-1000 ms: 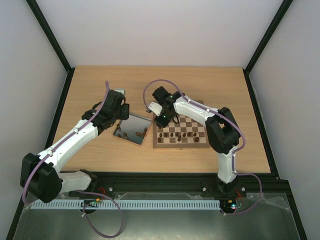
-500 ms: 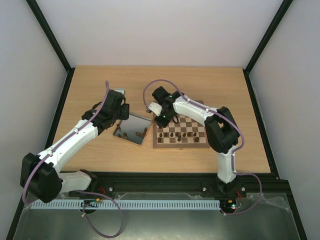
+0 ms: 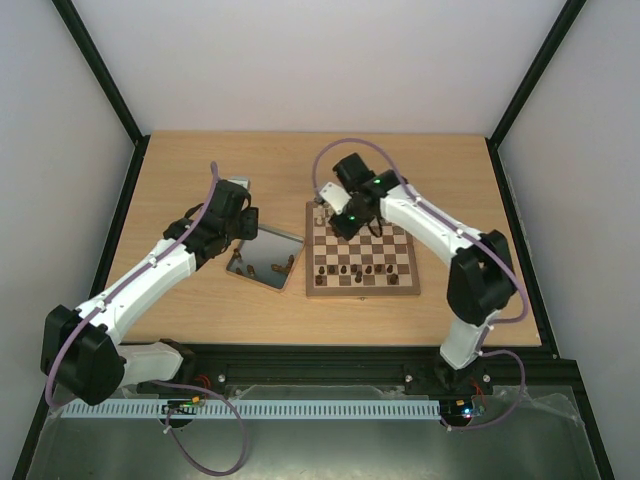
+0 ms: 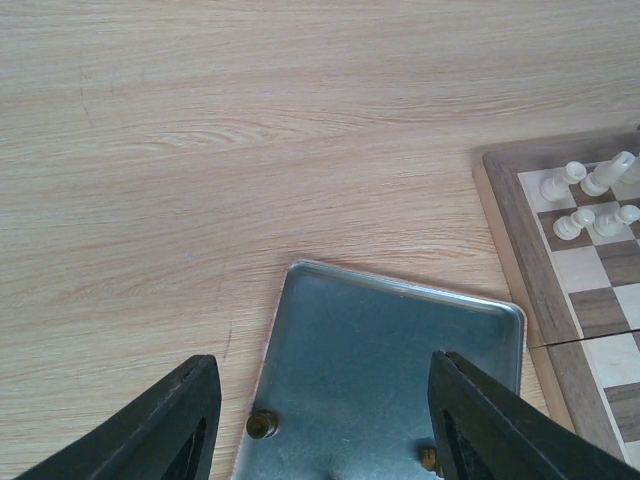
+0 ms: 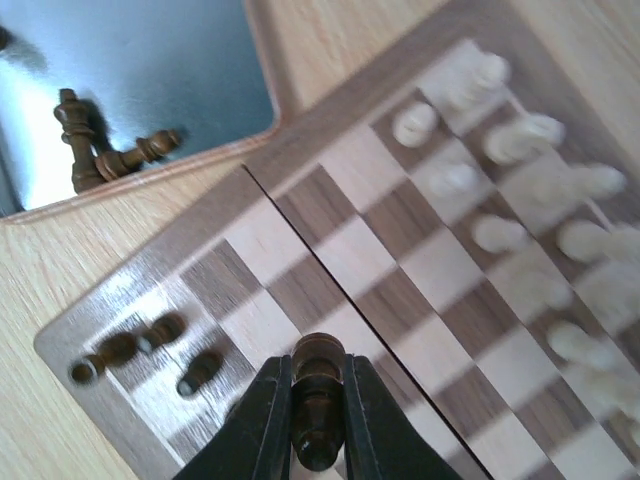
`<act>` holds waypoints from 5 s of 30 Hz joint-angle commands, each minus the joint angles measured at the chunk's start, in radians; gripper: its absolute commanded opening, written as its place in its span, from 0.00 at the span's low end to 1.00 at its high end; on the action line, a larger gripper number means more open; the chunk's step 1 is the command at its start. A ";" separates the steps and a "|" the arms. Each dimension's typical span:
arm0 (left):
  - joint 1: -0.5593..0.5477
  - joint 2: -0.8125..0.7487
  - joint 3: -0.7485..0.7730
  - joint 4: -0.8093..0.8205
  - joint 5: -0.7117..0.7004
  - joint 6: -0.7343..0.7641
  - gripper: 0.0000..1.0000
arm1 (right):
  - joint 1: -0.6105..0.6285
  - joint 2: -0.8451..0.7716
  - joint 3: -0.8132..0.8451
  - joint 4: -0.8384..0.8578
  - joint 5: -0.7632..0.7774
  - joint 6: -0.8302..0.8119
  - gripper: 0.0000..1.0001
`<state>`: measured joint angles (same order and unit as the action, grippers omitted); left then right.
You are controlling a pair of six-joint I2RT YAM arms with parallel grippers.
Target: Set up the chess pieces on the board
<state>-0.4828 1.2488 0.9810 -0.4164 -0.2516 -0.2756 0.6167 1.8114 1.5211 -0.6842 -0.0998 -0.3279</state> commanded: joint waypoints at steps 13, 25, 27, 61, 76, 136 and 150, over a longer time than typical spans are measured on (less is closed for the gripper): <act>0.006 0.025 -0.012 0.009 0.000 0.010 0.58 | -0.144 -0.370 -0.361 -0.097 0.045 -0.028 0.05; 0.006 0.034 -0.013 0.006 0.004 0.012 0.58 | -0.144 -0.418 -0.516 -0.053 0.016 -0.062 0.06; 0.006 0.038 -0.012 0.005 0.005 0.011 0.58 | -0.144 -0.404 -0.524 -0.043 -0.003 -0.062 0.06; 0.006 0.067 -0.010 -0.001 0.006 0.014 0.58 | -0.144 -0.315 -0.564 0.031 0.004 -0.074 0.27; 0.006 0.183 0.044 -0.145 -0.034 -0.097 0.50 | -0.144 -0.387 -0.434 0.055 -0.145 -0.018 0.36; -0.025 0.360 0.053 -0.221 0.395 -0.073 0.11 | -0.144 -0.581 -0.721 0.371 -0.210 -0.039 0.43; -0.160 0.259 0.207 -0.280 0.312 -0.017 0.11 | -0.299 -0.594 -0.659 0.392 -0.164 0.102 0.43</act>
<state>-0.5728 1.5326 1.1309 -0.6693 0.0906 -0.3294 0.3931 1.2358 0.8196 -0.3073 -0.2745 -0.2893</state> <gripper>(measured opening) 0.163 0.424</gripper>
